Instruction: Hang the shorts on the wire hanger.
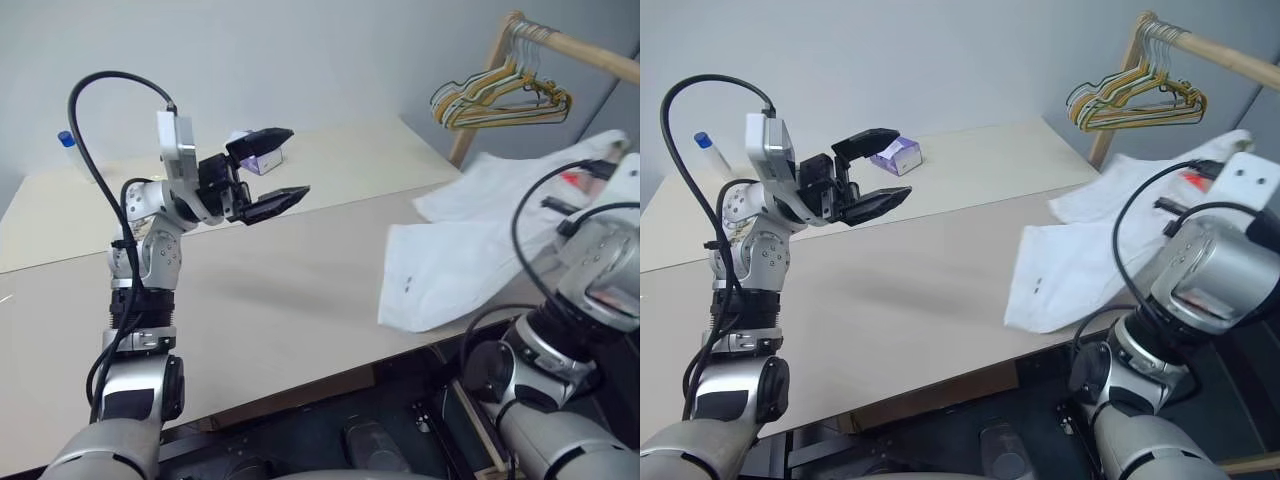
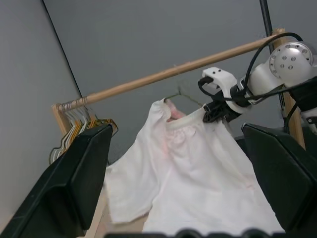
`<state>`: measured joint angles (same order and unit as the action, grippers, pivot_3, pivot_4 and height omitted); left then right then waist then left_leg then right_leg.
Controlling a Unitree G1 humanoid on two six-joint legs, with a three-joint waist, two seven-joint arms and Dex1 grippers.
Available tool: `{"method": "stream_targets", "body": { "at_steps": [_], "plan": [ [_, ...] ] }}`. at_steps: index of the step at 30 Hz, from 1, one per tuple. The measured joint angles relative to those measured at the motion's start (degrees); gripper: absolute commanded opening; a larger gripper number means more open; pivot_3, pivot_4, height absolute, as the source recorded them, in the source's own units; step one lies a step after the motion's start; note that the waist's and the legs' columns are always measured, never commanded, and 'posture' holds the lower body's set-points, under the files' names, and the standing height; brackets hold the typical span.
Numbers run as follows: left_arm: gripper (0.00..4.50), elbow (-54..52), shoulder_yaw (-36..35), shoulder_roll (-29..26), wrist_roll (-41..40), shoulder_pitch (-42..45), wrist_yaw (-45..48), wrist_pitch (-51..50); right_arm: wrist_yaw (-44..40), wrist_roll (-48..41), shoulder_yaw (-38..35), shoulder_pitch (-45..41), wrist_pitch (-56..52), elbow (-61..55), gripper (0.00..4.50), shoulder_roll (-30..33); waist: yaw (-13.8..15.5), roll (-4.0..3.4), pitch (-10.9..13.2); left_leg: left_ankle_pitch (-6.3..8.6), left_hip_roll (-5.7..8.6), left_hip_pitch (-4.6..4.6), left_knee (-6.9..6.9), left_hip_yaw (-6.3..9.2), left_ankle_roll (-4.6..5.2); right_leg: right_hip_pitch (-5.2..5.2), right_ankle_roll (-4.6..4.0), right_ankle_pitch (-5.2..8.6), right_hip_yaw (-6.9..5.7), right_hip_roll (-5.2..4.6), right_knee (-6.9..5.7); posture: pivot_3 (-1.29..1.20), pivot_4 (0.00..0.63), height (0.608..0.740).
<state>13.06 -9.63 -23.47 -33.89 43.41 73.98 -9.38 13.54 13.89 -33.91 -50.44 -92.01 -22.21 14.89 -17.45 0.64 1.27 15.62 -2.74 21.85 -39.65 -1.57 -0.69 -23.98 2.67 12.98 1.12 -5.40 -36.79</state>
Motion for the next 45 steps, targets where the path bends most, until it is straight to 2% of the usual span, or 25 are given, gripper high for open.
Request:
{"method": "stream_targets", "body": {
  "at_steps": [6, 11, 17, 21, 26, 33, 40, 45],
  "plan": [
    [4.50, -3.6, 0.0, 1.2, -3.2, -2.2, -1.8, -3.4, 5.2, 1.9, -2.6, -6.1, 6.7, 13.1, 0.01, 1.2, -1.7, -0.07, 0.0, 0.02, 0.04, -0.23, 0.10, -0.06, 0.05, 0.12, 0.01, 0.01, 0.17, 0.00, 0.03, -0.28, 0.000, 0.740],
    [4.50, -4.6, 0.9, 1.3, -2.7, -3.6, -3.1, -3.6, 7.2, 1.0, -4.4, -10.0, 14.8, 22.4, 0.01, 5.2, -2.2, -0.11, 0.1, 0.02, 0.06, -0.80, 0.55, -0.09, 0.06, 0.89, 0.06, 0.04, 0.19, 0.01, 0.42, -0.27, 0.000, 0.740],
    [4.50, -5.9, 1.0, 1.2, -2.9, -3.8, -3.5, -4.3, 10.7, -3.6, -13.4, -16.9, 21.6, 36.0, 0.01, 10.7, -2.2, -0.17, 0.1, 0.01, 0.12, -0.87, 0.75, -0.18, 0.07, 1.00, 0.09, 0.01, 0.37, 0.02, 0.66, -0.27, 0.000, 0.740],
    [4.50, -5.9, 1.3, 0.9, -2.9, -3.9, -3.2, -4.3, 13.1, -7.2, -19.1, -21.3, 22.0, 44.2, 0.01, 14.5, -2.2, -0.22, 0.1, 0.01, 0.13, -0.86, 0.82, -0.28, 0.08, 1.01, 0.11, 0.01, 0.49, 0.03, 0.71, -0.27, 0.000, 0.740],
    [4.50, -5.9, 1.6, 0.6, -2.9, -4.0, -2.5, -4.3, 17.3, -9.9, -24.0, -22.4, 22.1, 49.4, 0.01, 15.5, -2.2, -0.23, 0.1, 0.01, 0.15, -0.88, 0.85, -0.47, 0.10, 1.00, 0.20, 0.01, 0.87, 0.12, 0.73, -0.27, 0.000, 0.740],
    [4.50, -6.0, 2.0, 0.7, -3.1, -4.1, -1.9, -4.2, 21.0, -12.0, -24.8, -22.4, 21.6, 48.4, 0.01, 13.5, -2.3, -0.25, 0.2, 0.02, 0.25, -0.85, 0.84, -0.57, 0.13, 1.01, 0.39, 0.01, 1.30, 0.21, 0.81, -0.27, 0.000, 0.740],
    [4.50, -6.0, 2.0, 0.7, -3.4, -4.1, -1.4, -4.0, 23.0, -11.9, -22.9, -18.7, 21.1, 46.6, 2.46, 11.6, -2.1, -0.26, 0.2, 0.04, 0.28, -0.80, 0.84, -0.57, 0.19, 1.00, 0.43, 0.01, 1.34, 0.20, 0.85, -0.27, 0.000, 0.740],
    [4.50, -6.0, 2.0, 1.0, -3.5, -4.1, -1.4, -3.3, 22.4, -11.0, -15.4, -14.1, 22.8, 42.4, 4.28, 11.5, -2.1, -0.28, 0.2, 0.04, 0.29, -0.81, 0.85, -0.57, 0.20, 0.99, 0.47, 0.03, 1.35, 0.21, 0.85, -0.26, 0.000, 0.740]
  ]
}}
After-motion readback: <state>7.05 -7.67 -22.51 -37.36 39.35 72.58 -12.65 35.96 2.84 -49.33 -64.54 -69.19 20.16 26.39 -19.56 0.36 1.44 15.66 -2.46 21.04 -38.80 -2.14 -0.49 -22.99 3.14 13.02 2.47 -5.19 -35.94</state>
